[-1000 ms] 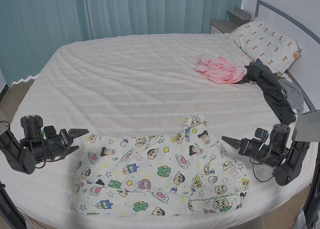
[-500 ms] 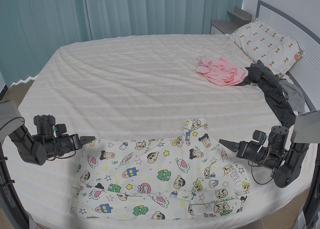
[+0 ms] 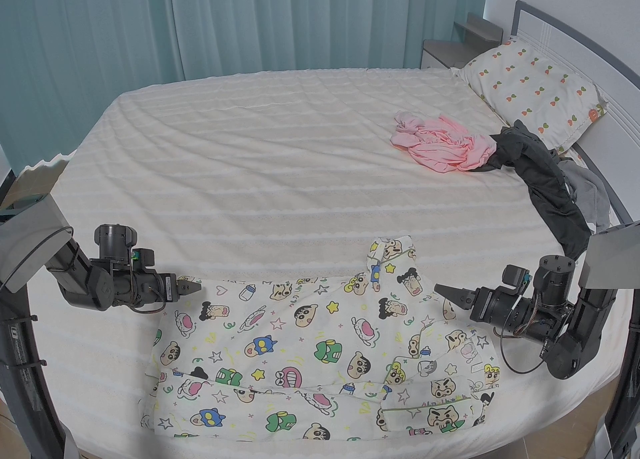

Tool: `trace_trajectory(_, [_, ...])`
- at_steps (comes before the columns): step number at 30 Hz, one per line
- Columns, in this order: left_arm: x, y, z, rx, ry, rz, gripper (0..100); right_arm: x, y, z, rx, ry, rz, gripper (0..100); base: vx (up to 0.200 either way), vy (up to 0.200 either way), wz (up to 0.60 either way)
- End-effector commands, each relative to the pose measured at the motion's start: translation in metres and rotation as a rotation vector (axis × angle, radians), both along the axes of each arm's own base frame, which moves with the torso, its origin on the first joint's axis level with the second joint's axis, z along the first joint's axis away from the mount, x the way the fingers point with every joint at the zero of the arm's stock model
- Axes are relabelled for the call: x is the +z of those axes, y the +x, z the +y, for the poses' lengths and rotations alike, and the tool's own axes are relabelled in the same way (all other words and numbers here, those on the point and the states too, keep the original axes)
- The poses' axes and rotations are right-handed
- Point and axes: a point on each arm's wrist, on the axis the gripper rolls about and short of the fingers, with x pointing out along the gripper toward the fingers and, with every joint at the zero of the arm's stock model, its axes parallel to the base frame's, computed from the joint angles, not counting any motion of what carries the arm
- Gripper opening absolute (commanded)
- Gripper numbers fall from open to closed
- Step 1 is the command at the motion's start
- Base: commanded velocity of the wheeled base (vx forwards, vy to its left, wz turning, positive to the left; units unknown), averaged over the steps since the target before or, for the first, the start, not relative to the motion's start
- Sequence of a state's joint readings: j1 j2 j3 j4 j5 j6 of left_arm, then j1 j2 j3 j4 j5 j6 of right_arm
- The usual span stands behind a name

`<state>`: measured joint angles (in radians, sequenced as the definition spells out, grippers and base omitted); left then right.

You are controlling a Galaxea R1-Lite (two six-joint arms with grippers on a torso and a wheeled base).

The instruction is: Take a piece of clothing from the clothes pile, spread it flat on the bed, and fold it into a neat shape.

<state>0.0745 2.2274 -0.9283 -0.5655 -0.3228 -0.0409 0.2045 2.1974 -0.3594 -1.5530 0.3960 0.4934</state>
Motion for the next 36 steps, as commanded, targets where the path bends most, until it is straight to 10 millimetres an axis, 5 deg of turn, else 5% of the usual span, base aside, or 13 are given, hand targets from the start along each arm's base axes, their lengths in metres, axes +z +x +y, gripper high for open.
trace_trajectory(1, [-0.012, 0.003, -0.003, -0.010, 0.002, 0.028, 100, 0.001, 0.000, 0.002, 0.006, 0.001, -0.011, 100, 0.000, 0.000, 0.00])
trace_trajectory(11, [-0.022, 0.007, -0.009, -0.027, -0.005, 0.046, 100, -0.011, 0.003, 0.013, 0.037, -0.007, 0.010, 100, 0.000, 0.000, 0.00])
trace_trajectory(12, [-0.022, 0.008, -0.009, -0.025, -0.005, 0.043, 0, -0.011, 0.005, 0.013, 0.037, -0.006, 0.005, 100, 0.000, 0.000, 0.00])
trace_trajectory(17, [-0.020, 0.009, -0.008, -0.012, -0.010, 0.036, 0, -0.012, 0.026, 0.014, 0.022, -0.004, -0.009, 100, 0.000, 0.000, 0.00])
trace_trajectory(27, [-0.003, 0.010, -0.005, 0.077, -0.078, -0.010, 0, -0.003, 0.100, 0.012, -0.024, -0.034, 0.102, 100, 0.000, 0.000, 0.00])
trace_trajectory(36, [0.003, 0.011, -0.002, 0.152, -0.077, -0.052, 0, -0.016, 0.128, 0.021, -0.008, -0.047, 0.151, 100, 0.000, 0.000, 0.00])
